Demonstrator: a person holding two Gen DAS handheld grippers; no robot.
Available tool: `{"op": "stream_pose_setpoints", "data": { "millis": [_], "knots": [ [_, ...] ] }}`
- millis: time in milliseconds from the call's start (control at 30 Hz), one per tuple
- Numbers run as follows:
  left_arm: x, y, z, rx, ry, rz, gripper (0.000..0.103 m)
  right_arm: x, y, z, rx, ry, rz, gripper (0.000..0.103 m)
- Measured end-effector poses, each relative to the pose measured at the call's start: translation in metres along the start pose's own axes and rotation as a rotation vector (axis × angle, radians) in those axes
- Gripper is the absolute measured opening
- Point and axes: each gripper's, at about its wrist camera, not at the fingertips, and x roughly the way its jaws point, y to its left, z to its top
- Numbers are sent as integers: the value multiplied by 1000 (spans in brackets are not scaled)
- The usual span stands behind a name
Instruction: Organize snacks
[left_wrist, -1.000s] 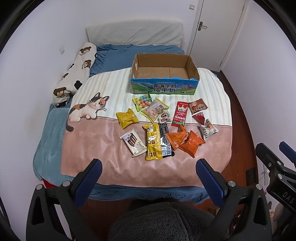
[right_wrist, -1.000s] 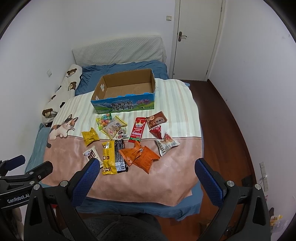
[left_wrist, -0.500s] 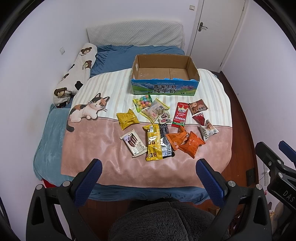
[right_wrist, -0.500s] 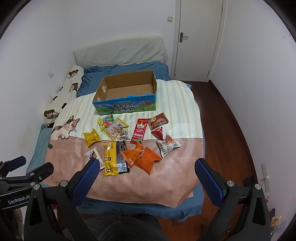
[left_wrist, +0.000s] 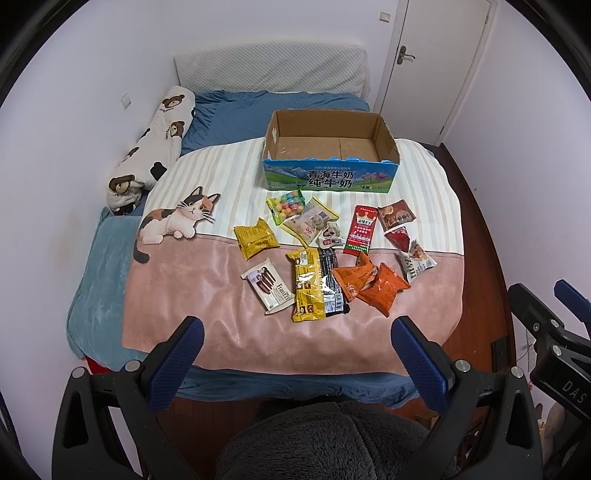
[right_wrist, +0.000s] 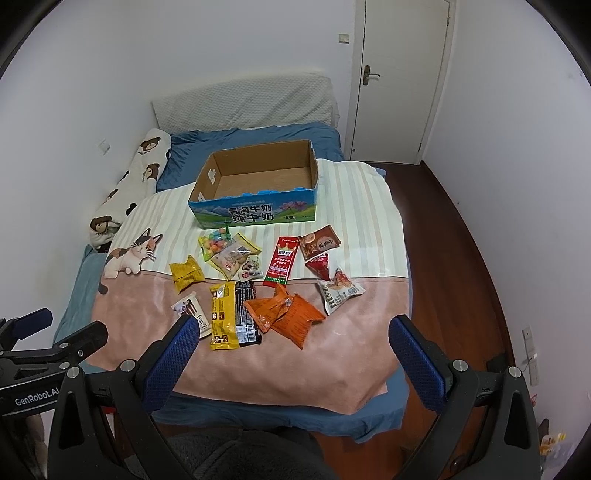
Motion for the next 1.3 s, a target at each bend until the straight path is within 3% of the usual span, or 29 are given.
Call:
{"op": "stream_pose_setpoints", "data": {
  "millis": [700,867,1167,1300],
  "knots": [
    [9,3,16,-13,-4,3,103,11,-2,5,24,11,19,103],
    [51,16,22,-57,15,65,103,48,-12,4,88,67,33,103],
    [165,37,30,-118,178,136,103,169,-34,-5,198,255,60,103],
    [226,36,34,-131,280,110,103,235,-42,-13,262,343,69,103]
  ]
}}
